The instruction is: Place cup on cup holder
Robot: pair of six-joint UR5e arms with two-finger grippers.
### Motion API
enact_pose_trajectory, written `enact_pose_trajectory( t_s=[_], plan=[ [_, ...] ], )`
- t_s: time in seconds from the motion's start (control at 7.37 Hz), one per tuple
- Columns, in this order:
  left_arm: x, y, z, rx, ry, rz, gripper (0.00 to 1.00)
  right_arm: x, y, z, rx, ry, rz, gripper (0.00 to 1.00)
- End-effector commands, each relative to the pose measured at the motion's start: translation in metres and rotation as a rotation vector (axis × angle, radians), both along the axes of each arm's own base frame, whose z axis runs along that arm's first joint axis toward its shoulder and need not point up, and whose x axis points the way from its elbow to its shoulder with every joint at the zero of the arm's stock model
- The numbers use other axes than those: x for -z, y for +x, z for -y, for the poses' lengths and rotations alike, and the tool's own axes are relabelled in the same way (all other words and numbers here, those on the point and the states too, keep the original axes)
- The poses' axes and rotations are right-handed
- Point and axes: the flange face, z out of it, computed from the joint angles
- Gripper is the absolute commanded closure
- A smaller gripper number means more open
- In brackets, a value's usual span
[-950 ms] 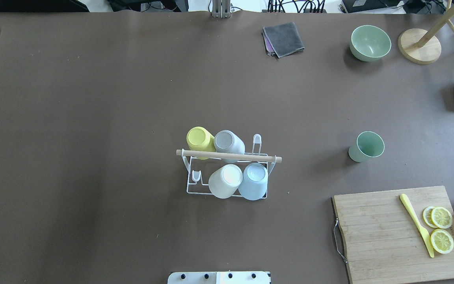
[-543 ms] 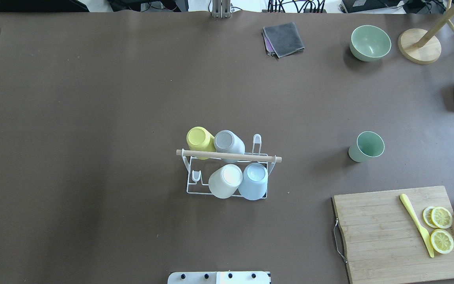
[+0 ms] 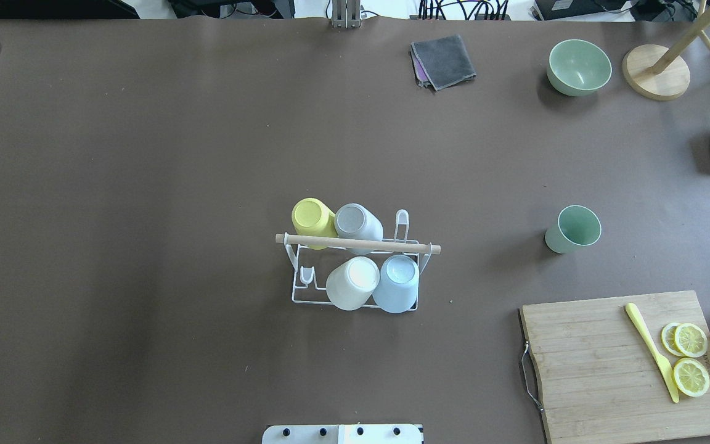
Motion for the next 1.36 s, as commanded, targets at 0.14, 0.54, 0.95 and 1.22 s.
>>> enact_pose_trajectory(
  t_s=[0.14,0.54,0.95,1.22],
  plan=[
    [0.025,0.028,0.021,-0.078,0.090,0.088,0.01,-0.002,0.001,-0.002,-0.004,-0.008,-0.020,0.00],
    [0.053,0.038,0.031,-0.150,0.221,0.317,0.01,0.011,0.003,-0.001,-0.009,0.012,-0.035,0.00],
    [0.065,0.053,0.043,-0.323,0.357,0.477,0.01,0.014,0.001,0.002,-0.001,0.027,-0.032,0.00],
    [0.068,0.086,0.047,-0.402,0.392,0.548,0.01,0.017,0.001,0.004,-0.002,0.032,-0.031,0.00]
  ],
)
